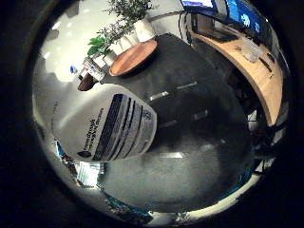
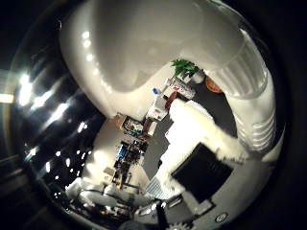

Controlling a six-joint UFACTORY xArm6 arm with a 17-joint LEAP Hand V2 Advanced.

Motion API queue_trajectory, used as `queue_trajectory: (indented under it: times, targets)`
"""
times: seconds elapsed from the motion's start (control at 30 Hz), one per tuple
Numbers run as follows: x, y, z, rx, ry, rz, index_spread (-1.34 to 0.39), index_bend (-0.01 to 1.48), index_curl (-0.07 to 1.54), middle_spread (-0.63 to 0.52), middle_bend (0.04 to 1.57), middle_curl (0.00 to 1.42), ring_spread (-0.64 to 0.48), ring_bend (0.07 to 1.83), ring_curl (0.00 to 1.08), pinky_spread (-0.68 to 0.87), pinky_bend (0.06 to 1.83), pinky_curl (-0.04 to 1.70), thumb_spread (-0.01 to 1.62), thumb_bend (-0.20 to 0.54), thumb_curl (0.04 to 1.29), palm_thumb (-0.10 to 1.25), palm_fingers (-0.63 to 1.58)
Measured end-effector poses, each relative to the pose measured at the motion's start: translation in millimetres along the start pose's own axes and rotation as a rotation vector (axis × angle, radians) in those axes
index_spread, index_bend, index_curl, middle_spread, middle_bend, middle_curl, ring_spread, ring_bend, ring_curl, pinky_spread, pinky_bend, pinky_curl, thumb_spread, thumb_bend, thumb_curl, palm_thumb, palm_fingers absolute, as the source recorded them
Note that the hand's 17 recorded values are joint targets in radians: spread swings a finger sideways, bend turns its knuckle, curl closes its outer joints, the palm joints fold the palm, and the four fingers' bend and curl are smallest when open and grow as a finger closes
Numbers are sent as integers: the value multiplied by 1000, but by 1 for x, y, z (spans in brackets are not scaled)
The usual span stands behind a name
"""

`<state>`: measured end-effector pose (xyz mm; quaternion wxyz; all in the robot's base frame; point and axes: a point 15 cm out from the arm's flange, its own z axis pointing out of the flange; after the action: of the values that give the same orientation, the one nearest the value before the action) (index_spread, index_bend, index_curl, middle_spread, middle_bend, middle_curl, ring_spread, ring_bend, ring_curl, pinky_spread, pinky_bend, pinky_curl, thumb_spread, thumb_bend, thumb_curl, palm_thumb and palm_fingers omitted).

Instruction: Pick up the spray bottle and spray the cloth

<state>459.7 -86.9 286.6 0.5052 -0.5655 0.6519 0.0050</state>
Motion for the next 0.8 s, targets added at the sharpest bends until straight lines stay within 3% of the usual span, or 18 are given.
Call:
queue_trajectory:
  times: [0.13,0.3,0.43,0.8]
  targets:
    - [-4,3,5,-8,-14,-5,-285,201,353,-218,572,565,-203,848,428,-289,666,340,1138,-11,373,825,775]
    - [-6,3,6,-1,-25,-13,-378,298,478,-303,681,700,-272,990,520,-461,873,454,1114,-13,412,884,953]
    - [-14,-4,6,31,-57,-21,-424,465,639,-317,798,813,-271,1074,583,-439,965,560,1106,-14,432,896,1071]
    - [-21,-6,0,50,-109,-16,-475,802,1029,-349,1009,1081,-270,1351,743,-332,1167,904,1119,-13,465,951,928]
